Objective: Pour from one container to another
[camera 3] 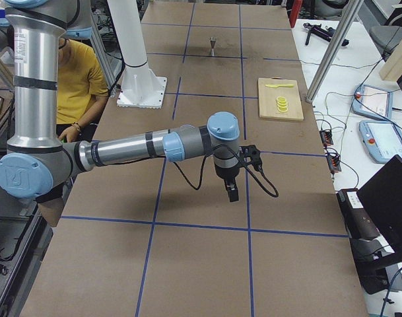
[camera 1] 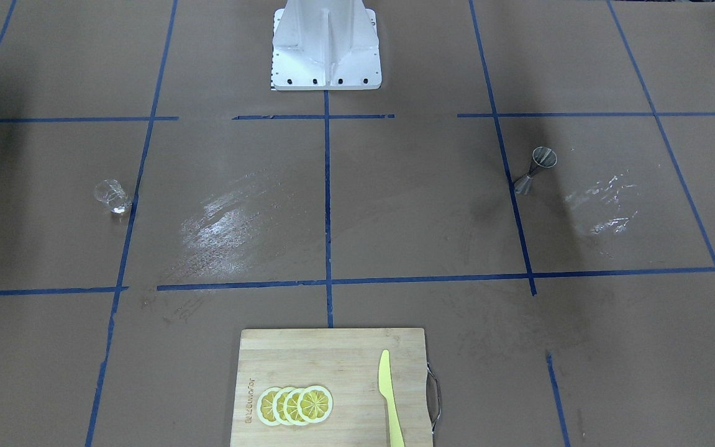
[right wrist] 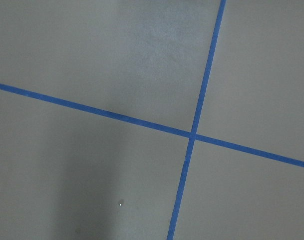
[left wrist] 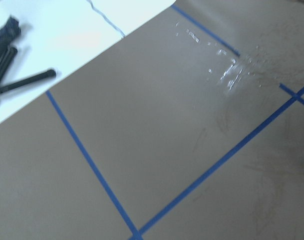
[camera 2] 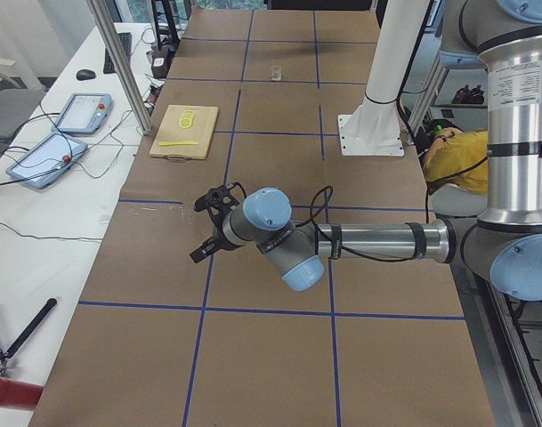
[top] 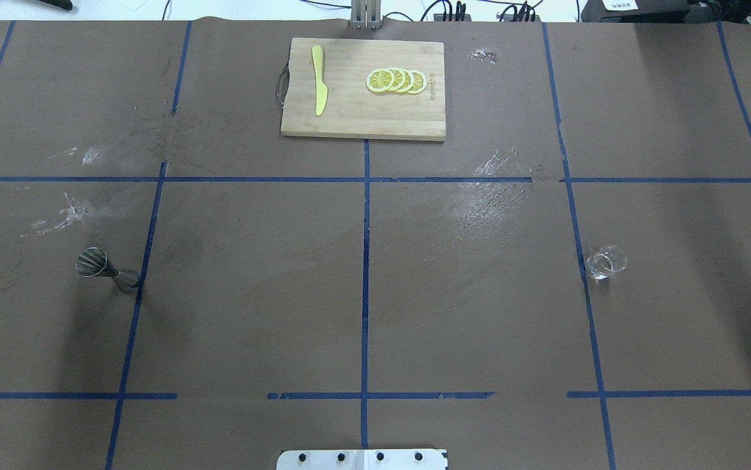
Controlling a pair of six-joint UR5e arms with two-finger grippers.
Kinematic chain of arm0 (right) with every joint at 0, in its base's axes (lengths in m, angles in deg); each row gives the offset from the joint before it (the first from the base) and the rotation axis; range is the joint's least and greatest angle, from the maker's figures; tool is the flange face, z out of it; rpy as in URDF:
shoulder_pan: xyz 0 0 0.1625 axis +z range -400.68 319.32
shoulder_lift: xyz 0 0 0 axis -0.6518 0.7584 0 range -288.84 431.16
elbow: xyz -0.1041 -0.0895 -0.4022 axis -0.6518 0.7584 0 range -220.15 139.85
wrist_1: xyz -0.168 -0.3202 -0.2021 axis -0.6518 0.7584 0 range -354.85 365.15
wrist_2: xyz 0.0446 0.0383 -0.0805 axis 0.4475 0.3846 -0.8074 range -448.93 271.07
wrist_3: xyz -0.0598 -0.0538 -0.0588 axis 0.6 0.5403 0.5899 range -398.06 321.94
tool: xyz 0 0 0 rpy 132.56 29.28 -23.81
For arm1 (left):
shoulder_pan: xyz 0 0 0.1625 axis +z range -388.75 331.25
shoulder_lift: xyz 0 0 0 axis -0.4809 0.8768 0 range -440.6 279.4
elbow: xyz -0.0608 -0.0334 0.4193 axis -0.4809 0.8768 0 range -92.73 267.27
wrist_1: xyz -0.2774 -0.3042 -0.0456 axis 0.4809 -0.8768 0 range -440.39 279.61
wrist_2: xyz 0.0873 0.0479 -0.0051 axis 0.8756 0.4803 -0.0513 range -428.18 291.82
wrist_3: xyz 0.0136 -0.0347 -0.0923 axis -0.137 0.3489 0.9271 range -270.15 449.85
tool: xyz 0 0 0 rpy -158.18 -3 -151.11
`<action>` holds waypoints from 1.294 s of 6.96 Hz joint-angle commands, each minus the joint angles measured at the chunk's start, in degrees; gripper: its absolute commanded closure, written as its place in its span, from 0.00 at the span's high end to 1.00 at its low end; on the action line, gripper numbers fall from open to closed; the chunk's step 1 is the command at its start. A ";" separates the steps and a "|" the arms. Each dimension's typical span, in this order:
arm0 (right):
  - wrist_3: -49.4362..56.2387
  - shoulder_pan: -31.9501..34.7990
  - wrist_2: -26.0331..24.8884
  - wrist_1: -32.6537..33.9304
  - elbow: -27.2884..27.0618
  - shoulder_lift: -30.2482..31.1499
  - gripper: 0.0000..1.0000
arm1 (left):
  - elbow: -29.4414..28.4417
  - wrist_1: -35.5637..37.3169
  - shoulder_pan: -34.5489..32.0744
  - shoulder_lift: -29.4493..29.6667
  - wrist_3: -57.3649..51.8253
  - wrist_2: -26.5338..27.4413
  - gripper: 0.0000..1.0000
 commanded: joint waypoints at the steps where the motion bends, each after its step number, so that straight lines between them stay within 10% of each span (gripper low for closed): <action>1: -0.22 -0.06 0.26 -0.73 -0.07 -0.78 1.00 | 4.37 -4.59 3.60 2.24 17.38 1.60 1.00; 9: -0.22 -0.15 0.27 -0.82 -0.69 -0.43 1.00 | 15.04 -4.95 65.54 -0.80 61.07 85.02 1.00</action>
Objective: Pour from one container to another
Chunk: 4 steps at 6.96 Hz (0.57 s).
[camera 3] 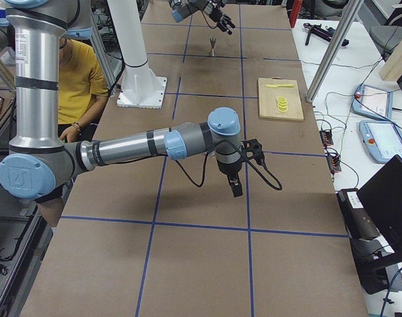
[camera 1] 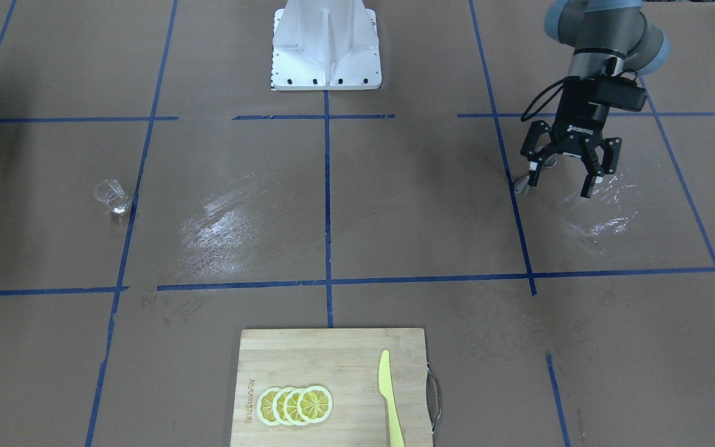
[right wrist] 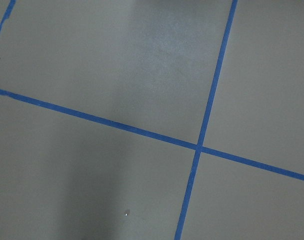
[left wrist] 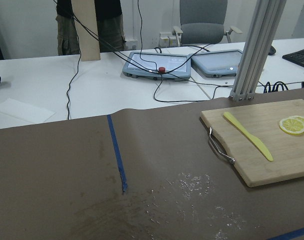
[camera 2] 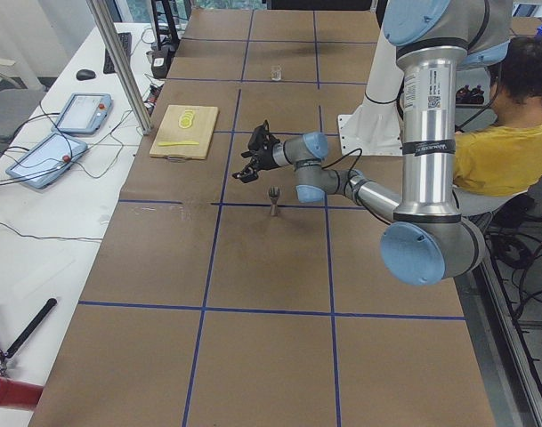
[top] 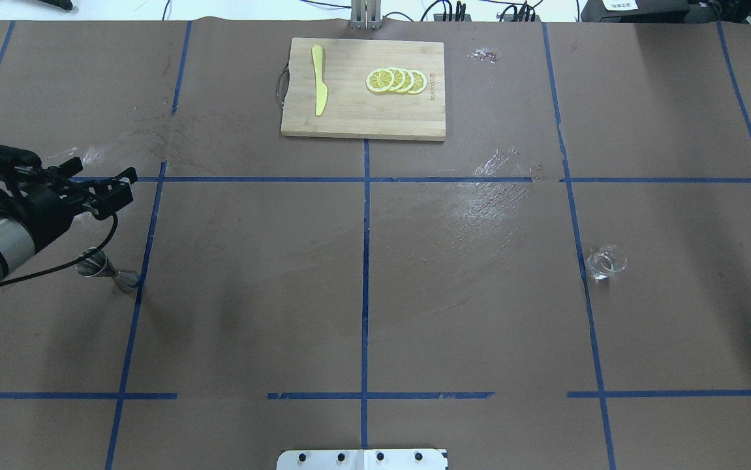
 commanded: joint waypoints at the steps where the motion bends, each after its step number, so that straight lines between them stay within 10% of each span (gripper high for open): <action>1: -0.01 0.00 0.00 0.00 -0.38 0.01 1.00 | -0.02 -3.23 9.58 -4.55 2.96 16.68 1.00; 4: -0.01 0.00 0.00 0.00 -0.47 0.09 1.00 | -4.73 -9.66 14.94 -7.91 3.14 27.94 1.00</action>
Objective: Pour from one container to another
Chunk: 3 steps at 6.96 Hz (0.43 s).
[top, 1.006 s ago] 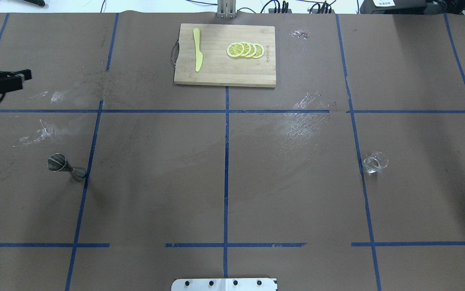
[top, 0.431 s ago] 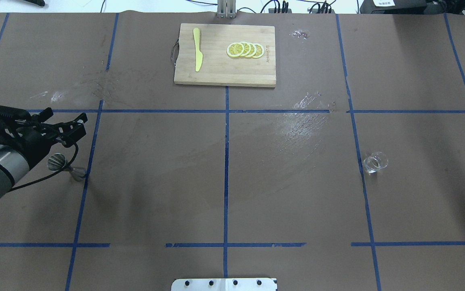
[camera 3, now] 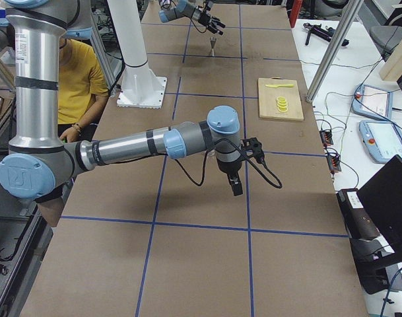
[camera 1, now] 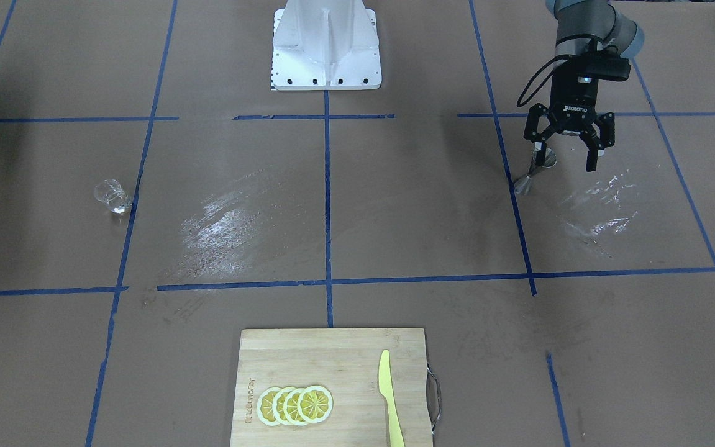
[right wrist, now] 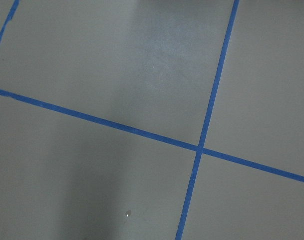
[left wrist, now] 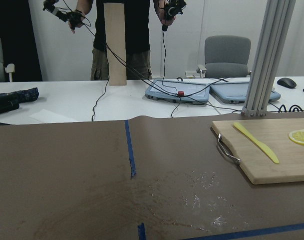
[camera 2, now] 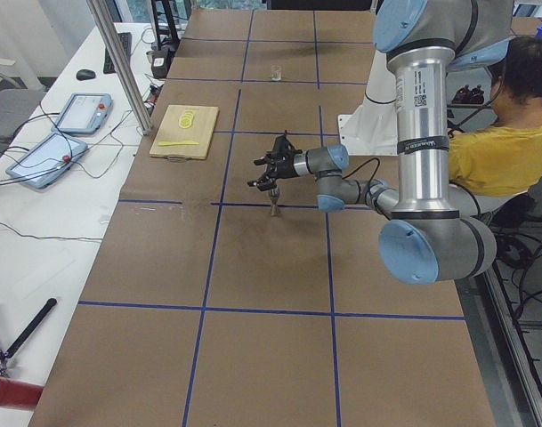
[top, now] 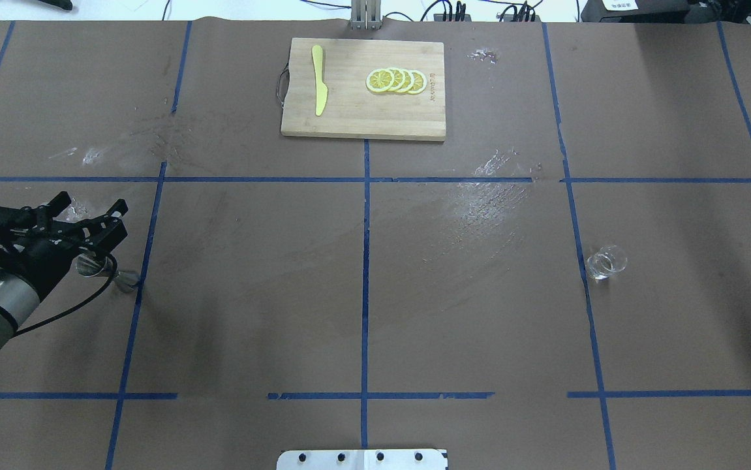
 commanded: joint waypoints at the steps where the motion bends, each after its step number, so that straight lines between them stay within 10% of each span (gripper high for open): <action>1: 0.00 0.00 0.02 0.00 -0.03 0.01 1.00 | -4.24 -4.97 4.89 -0.56 0.33 8.08 1.00; 3: 0.00 0.00 0.02 0.00 -0.03 0.01 1.00 | -5.56 -5.17 7.62 0.14 2.69 11.34 1.00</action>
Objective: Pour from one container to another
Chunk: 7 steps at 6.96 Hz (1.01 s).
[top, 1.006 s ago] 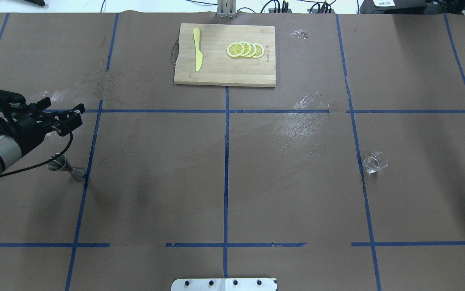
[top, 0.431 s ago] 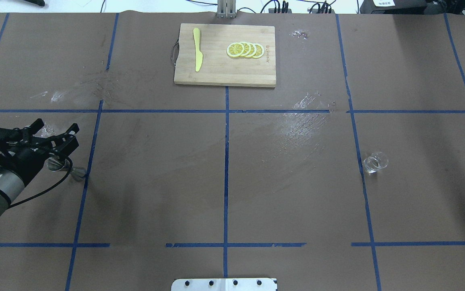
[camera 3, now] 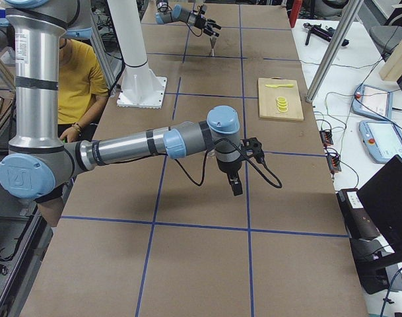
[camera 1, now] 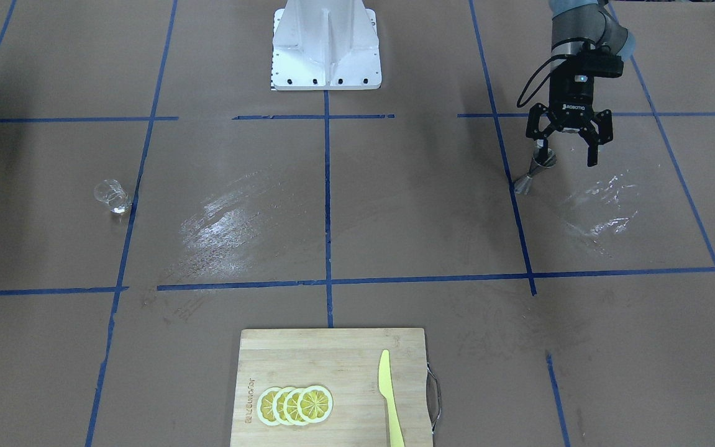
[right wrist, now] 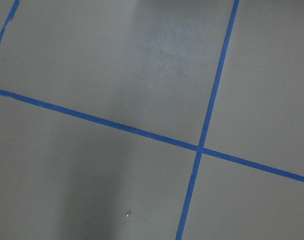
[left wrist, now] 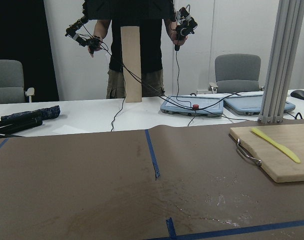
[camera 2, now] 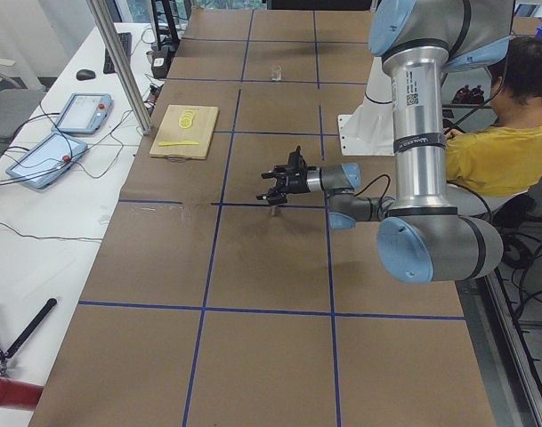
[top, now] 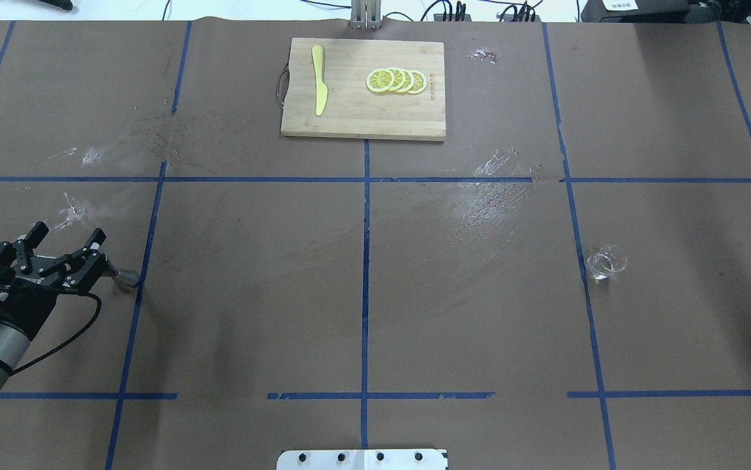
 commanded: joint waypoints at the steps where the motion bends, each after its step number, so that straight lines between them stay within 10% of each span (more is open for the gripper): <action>1: 0.00 0.00 0.00 0.00 0.00 0.00 1.00 | -1.22 -0.45 2.51 0.79 1.21 2.79 1.00; 7: 0.00 0.00 0.00 0.00 0.00 0.27 1.00 | -7.36 -0.54 5.85 3.34 2.34 3.50 1.00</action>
